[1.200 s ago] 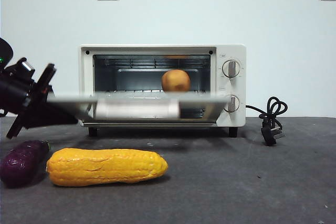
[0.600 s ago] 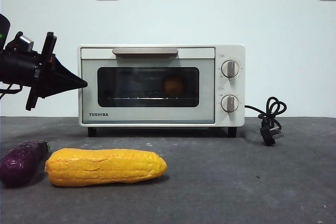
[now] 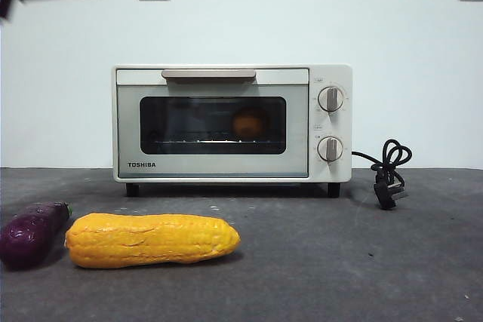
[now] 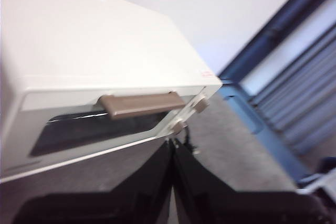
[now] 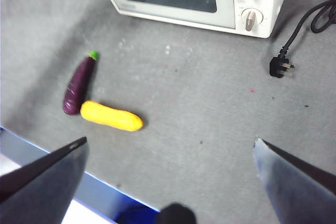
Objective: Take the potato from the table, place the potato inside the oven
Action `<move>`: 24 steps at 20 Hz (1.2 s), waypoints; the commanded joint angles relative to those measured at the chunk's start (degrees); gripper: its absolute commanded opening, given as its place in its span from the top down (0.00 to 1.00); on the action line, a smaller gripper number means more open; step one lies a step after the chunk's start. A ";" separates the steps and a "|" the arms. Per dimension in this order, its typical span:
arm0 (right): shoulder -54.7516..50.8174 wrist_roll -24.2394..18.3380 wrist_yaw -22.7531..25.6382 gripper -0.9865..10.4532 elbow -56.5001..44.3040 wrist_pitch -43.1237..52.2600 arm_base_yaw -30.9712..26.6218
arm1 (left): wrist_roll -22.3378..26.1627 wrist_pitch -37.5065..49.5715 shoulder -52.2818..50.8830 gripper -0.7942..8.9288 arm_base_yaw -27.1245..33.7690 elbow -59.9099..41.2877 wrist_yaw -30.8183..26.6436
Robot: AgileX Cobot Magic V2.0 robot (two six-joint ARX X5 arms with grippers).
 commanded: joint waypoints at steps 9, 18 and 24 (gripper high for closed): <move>3.41 -6.54 -0.11 0.45 0.07 0.39 0.17 | 16.94 -38.12 -30.42 0.93 -3.69 0.39 -22.58; 3.41 -6.45 -0.11 0.55 0.07 0.33 0.17 | 18.36 -44.28 -34.99 0.93 -3.83 2.60 -22.10; 3.39 -6.47 0.00 0.92 0.07 0.33 0.17 | 18.36 -44.28 -34.99 0.93 -3.83 2.60 -22.14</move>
